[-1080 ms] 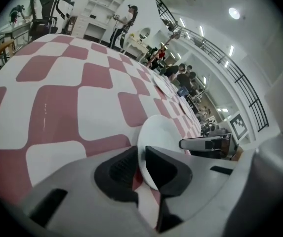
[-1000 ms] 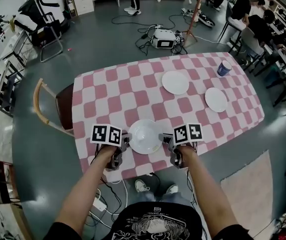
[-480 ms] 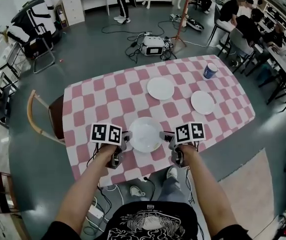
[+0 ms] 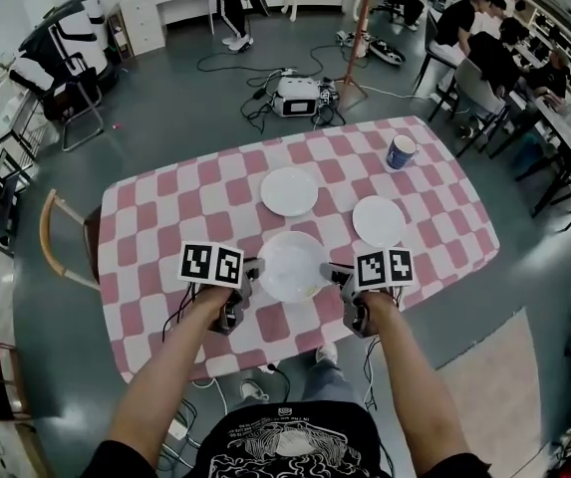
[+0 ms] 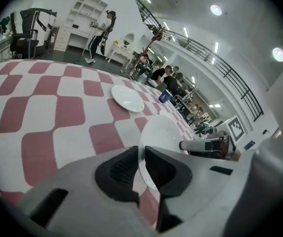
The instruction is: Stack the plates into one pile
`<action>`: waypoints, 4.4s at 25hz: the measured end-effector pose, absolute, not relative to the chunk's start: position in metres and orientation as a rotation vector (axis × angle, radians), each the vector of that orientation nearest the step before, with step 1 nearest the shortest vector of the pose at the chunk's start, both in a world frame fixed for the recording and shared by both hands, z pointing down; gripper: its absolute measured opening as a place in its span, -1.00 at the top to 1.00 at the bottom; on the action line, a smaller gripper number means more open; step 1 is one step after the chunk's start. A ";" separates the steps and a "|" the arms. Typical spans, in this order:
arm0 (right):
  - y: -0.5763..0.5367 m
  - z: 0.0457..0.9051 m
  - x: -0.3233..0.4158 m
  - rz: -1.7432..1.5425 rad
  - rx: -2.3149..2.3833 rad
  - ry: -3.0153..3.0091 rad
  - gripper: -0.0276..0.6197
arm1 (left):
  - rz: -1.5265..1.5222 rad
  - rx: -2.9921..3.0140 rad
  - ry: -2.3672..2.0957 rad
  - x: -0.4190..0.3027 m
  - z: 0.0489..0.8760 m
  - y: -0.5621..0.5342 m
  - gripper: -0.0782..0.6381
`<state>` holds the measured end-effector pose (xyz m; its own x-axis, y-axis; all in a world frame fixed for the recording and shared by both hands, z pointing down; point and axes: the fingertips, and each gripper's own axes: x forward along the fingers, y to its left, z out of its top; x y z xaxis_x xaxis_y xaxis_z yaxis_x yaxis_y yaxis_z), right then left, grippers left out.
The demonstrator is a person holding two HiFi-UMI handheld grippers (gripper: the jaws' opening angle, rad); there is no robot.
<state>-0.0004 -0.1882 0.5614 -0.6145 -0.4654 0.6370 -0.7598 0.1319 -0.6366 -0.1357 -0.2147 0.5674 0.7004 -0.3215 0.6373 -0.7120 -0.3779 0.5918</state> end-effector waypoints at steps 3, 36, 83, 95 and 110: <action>-0.200 0.562 0.028 1.487 1.196 -2.138 0.79 | 0.529 1.981 -0.799 -0.108 0.566 -0.227 0.66; -0.308 0.597 0.258 1.533 1.103 -2.071 0.78 | 0.540 1.866 -0.830 0.121 0.599 -0.319 0.66; -0.392 0.429 0.155 0.648 1.244 -2.508 0.18 | 0.316 2.231 -1.554 -0.048 0.430 -0.366 0.19; -0.392 0.385 0.111 0.376 1.244 -2.611 0.10 | 0.342 2.245 -1.811 -0.111 0.400 -0.350 0.09; -0.414 0.472 0.058 0.655 1.112 -2.447 0.07 | 0.418 2.196 -1.505 -0.129 0.487 -0.393 0.06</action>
<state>0.0577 -0.4137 0.4718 -0.6184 -0.5998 0.5078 -0.7732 0.5799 -0.2567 -0.1286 -0.3933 0.4866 0.3609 -0.7984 0.4820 -0.9326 -0.3084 0.1874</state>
